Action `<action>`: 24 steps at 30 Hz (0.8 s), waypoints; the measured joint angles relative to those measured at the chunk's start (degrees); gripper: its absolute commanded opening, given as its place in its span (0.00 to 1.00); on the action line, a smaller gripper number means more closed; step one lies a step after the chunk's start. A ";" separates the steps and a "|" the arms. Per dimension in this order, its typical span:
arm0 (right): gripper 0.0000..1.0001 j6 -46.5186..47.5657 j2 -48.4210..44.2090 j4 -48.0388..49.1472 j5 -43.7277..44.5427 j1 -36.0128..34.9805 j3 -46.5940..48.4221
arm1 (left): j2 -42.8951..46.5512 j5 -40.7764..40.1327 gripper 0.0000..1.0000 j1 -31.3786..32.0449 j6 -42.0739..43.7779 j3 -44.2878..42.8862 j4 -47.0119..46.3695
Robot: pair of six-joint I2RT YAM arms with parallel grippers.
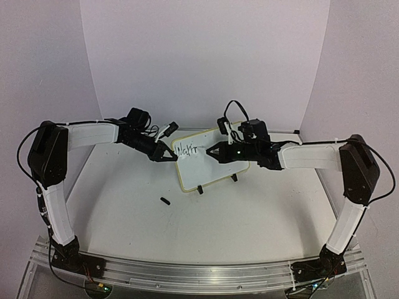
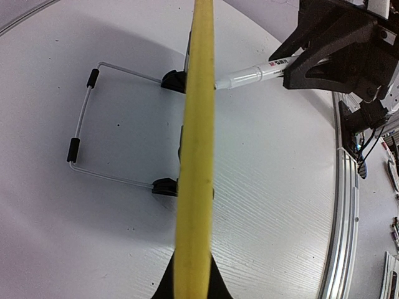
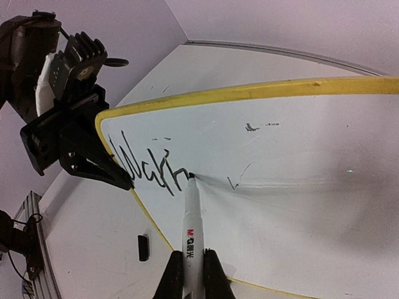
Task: Write a sentence on the whiteboard
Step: Write on the whiteboard with the whiteboard.
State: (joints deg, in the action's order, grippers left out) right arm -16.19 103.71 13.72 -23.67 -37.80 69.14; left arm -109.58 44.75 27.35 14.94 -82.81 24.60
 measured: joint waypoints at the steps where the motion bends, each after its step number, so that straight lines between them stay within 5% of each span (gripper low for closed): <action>1: 0.00 0.00 -0.12 0.00 0.24 0.00 -0.03 | 0.00 0.00 0.00 0.00 0.00 0.00 0.00; 24: 0.00 -0.59 -1.87 0.41 1.72 0.61 -3.77 | -0.02 0.00 0.00 0.09 0.04 -0.02 0.00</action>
State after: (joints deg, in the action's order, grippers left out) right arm -16.77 101.84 14.13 -21.95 -37.19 65.38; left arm -109.60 44.75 27.44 14.98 -82.83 24.60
